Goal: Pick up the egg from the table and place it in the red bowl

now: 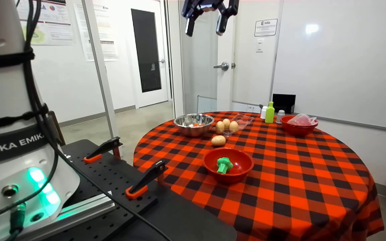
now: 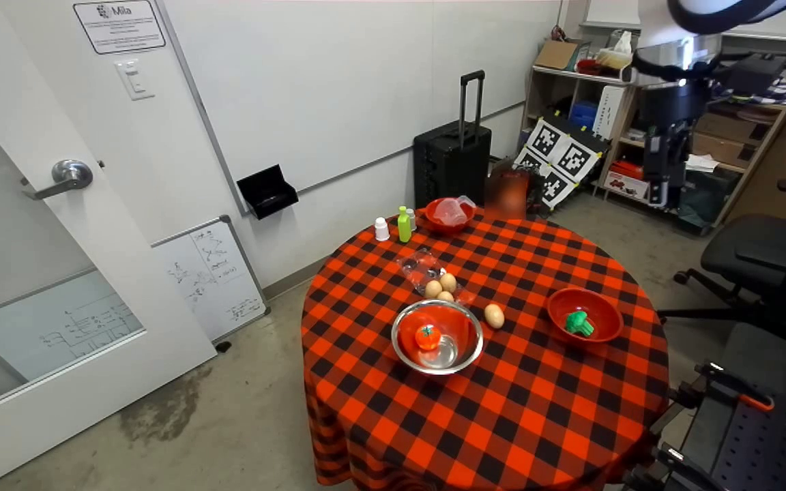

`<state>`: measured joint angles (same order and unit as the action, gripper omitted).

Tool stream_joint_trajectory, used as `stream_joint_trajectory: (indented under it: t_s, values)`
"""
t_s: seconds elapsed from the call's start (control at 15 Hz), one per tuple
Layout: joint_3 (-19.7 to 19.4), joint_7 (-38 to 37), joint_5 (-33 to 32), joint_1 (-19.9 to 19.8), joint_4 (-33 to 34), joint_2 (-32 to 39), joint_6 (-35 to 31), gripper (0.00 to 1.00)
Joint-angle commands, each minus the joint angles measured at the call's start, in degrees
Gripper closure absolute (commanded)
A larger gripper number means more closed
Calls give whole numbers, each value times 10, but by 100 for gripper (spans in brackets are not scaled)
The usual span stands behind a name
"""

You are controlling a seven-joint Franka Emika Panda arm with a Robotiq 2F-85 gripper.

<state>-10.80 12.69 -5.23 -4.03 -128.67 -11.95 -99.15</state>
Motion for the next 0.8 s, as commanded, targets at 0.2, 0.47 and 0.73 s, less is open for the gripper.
stream_joint_trajectory:
  t_s: [0.2,0.47,0.73]
  values:
    - [29,-96,93,-5,84,152,-66,0]
    - [50,-168,117,2,128,235,-116,0]
    - [71,-221,109,17,179,319,-160,0]
